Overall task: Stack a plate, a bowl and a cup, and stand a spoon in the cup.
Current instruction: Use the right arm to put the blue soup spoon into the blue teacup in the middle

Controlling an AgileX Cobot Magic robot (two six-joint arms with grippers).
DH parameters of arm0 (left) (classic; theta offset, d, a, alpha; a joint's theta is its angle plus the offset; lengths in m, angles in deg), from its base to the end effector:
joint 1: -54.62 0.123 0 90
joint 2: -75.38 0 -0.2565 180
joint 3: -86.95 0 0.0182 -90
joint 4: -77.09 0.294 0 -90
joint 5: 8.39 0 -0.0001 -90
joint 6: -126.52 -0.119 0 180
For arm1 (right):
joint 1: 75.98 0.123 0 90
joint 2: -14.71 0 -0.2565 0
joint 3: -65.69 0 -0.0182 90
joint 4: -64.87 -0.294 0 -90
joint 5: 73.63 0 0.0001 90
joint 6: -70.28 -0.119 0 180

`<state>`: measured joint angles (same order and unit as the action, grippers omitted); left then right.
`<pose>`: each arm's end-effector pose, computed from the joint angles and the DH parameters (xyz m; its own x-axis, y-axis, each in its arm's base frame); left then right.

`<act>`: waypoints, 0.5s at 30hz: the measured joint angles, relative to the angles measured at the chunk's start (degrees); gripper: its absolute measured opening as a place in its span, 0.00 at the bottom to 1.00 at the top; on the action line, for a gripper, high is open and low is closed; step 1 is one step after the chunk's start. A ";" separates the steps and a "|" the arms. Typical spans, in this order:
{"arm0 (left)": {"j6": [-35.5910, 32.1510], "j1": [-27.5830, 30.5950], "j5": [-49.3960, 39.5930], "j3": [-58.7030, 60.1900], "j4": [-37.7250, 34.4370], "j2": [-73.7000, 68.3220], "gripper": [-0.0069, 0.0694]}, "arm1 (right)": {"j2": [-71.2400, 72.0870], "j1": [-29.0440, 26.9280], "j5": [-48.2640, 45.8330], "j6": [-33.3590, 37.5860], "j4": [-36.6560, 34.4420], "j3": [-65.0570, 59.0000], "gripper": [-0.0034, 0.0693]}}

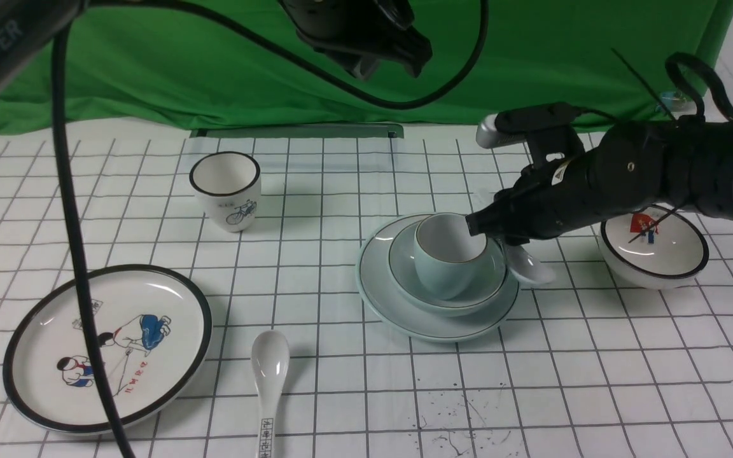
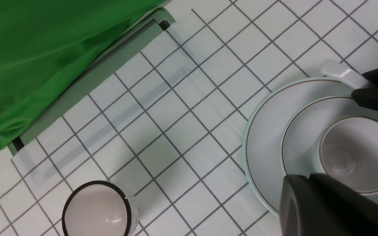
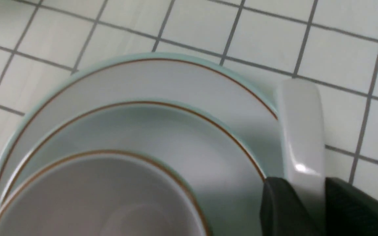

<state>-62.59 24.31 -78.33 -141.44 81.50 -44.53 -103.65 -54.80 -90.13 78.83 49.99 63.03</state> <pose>0.4144 -0.2323 0.3630 -0.5775 0.5506 -0.6027 0.5809 0.7959 0.1705 0.4296 0.1758 0.1259 -0.7192 -0.1716 -0.6733 -0.3364 0.9339 0.1213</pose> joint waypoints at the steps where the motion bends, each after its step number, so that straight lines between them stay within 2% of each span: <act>1: 0.00 0.00 0.00 0.00 0.00 0.00 0.05 | -0.09 -0.01 0.03 0.00 0.00 0.00 0.29; 15: 0.00 0.00 0.00 0.00 0.00 0.00 0.05 | -0.44 -1.05 -1.95 -1.22 0.19 0.00 0.29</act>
<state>-62.59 24.31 -78.33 -141.44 81.50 -44.53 -104.09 -55.85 -92.08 77.61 50.18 63.03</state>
